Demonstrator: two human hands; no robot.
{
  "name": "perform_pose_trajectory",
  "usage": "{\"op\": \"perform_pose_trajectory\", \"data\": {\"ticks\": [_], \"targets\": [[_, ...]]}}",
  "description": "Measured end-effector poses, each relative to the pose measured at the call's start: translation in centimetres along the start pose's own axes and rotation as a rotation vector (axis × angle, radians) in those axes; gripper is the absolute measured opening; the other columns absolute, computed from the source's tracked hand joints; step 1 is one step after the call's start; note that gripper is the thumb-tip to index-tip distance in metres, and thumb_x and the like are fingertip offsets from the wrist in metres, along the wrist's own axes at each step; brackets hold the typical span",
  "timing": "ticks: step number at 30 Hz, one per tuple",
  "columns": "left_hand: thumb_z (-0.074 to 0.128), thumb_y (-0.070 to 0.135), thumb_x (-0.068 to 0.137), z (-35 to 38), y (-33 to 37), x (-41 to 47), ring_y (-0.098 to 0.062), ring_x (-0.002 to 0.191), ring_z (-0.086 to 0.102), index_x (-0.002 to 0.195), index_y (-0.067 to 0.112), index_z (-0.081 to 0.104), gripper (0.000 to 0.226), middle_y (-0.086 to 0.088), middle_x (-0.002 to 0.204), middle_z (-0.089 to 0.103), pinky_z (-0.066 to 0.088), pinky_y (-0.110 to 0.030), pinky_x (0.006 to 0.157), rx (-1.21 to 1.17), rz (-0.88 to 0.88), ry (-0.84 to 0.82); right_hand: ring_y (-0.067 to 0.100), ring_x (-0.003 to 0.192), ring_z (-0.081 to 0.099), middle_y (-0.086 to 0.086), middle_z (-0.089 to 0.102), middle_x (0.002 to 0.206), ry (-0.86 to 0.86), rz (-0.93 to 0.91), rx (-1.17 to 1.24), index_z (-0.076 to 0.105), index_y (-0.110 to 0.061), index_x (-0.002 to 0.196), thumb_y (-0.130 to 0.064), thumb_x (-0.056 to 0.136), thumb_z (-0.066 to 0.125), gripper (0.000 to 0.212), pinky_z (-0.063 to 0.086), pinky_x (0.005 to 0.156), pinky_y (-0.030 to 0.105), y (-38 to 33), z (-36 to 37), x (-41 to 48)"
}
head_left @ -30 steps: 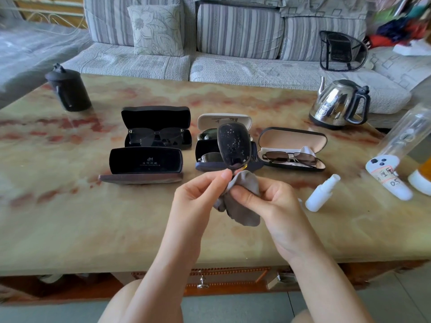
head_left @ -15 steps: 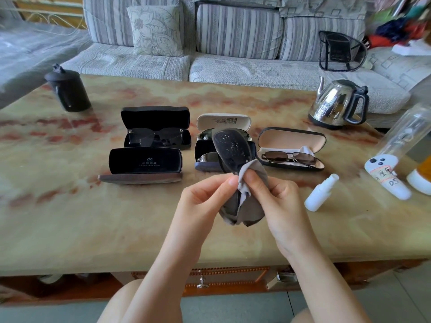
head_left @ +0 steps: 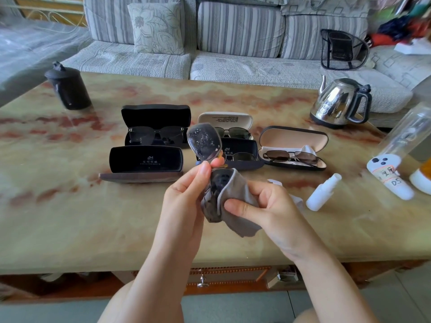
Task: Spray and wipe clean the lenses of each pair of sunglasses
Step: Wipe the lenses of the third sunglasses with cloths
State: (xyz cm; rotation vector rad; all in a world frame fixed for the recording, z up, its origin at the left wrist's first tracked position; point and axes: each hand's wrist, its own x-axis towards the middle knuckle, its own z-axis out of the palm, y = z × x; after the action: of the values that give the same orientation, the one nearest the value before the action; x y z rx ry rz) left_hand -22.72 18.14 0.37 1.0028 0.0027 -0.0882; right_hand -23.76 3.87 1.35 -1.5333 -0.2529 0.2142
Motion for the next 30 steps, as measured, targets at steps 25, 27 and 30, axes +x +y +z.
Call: {"op": "perform_pose_trajectory", "data": {"ticks": [25,27,30], "targets": [[0.065,0.04,0.086,1.1,-0.6,-1.0,-0.014,0.071,0.054,0.082,0.009,0.076,0.033,-0.01,0.075,0.065,0.042,-0.023,0.063,0.23,0.109,-0.014,0.006,0.067,0.063,-0.001,0.071,0.069,0.309,-0.004,0.208,0.077,-0.017,0.072,-0.039,0.063,0.069,0.025,0.048,0.061,0.015,-0.3,1.9,0.4],[0.063,0.041,0.081,1.2,-0.5,-1.0,-0.012,0.069,0.056,0.082,0.01,0.077,0.034,-0.007,0.074,0.068,0.044,-0.019,0.06,0.211,0.112,-0.012,0.006,0.066,0.063,-0.001,0.07,0.068,0.308,-0.014,0.198,0.077,-0.016,0.073,-0.038,0.065,0.068,0.025,0.048,0.059,0.015,-0.3,1.9,0.4],[0.064,0.043,0.076,1.2,-0.5,-1.1,-0.014,0.069,0.056,0.084,0.013,0.078,0.034,-0.004,0.074,0.069,0.043,-0.024,0.061,0.185,0.099,-0.013,0.007,0.066,0.062,-0.001,0.069,0.069,0.297,-0.031,0.18,0.078,-0.017,0.074,-0.037,0.072,0.069,0.022,0.048,0.058,0.016,-0.3,1.9,0.3]]}}
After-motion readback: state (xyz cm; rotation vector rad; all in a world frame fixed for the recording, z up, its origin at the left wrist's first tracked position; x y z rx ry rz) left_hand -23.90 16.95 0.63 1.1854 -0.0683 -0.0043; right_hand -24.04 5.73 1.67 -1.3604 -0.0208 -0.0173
